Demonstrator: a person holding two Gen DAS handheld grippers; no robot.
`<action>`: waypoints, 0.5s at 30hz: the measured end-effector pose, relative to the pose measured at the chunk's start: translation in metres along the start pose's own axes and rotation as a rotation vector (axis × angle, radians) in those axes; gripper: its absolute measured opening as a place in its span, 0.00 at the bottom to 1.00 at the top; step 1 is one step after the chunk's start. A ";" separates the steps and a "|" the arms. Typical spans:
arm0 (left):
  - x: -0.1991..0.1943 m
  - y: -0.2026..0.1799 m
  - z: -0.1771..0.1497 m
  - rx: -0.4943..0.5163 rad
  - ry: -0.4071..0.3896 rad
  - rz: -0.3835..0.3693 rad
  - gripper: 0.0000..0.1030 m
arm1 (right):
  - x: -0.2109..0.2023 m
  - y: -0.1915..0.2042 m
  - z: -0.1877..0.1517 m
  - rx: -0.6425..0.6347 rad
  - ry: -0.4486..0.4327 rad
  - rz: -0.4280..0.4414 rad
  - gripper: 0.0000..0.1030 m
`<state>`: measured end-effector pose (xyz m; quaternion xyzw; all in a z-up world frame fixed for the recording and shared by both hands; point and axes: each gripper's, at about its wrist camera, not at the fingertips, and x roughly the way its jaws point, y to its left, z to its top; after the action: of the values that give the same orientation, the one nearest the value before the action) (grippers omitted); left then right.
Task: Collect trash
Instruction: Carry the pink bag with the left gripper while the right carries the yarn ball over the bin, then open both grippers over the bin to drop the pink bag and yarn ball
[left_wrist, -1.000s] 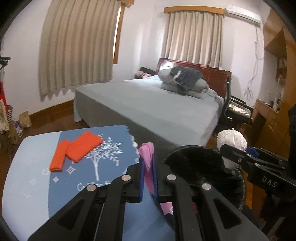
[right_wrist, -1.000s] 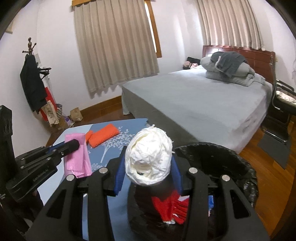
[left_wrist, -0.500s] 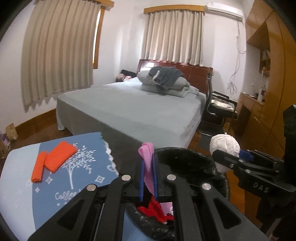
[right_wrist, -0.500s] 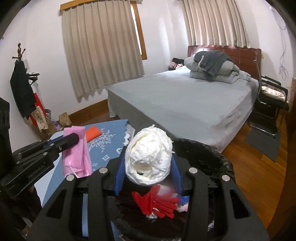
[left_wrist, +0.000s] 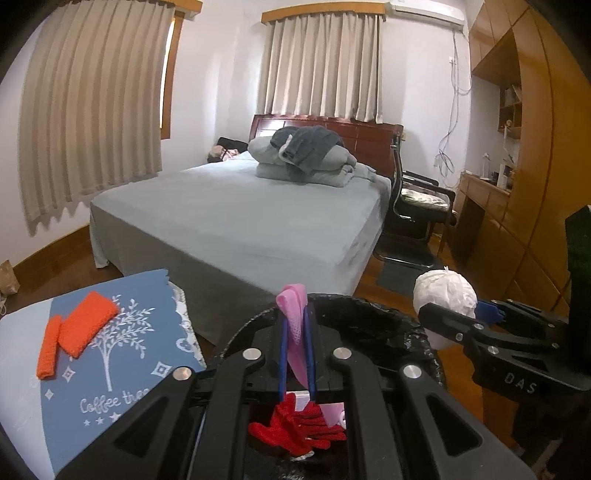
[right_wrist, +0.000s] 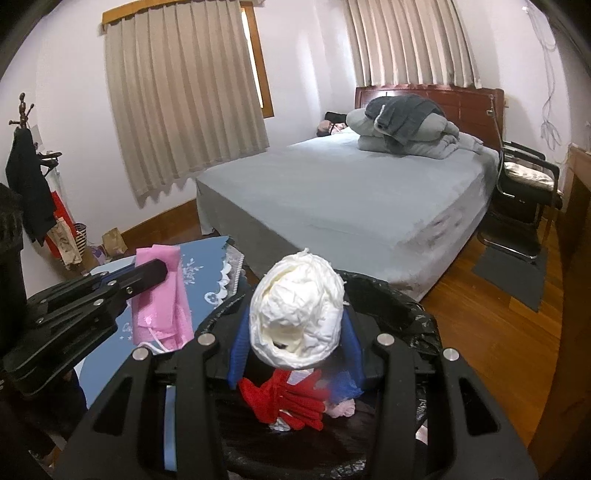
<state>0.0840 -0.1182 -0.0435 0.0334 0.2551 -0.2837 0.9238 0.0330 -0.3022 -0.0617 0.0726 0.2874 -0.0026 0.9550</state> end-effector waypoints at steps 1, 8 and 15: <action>0.002 -0.001 0.000 0.001 0.001 -0.003 0.08 | 0.001 -0.002 0.000 0.002 0.002 -0.003 0.41; 0.027 -0.008 -0.002 0.018 0.032 -0.028 0.08 | 0.011 -0.016 -0.006 0.015 0.025 -0.027 0.41; 0.048 -0.013 -0.007 0.032 0.063 -0.038 0.08 | 0.025 -0.030 -0.010 0.026 0.047 -0.039 0.41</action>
<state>0.1074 -0.1515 -0.0723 0.0523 0.2802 -0.3039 0.9091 0.0467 -0.3295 -0.0874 0.0792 0.3111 -0.0231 0.9468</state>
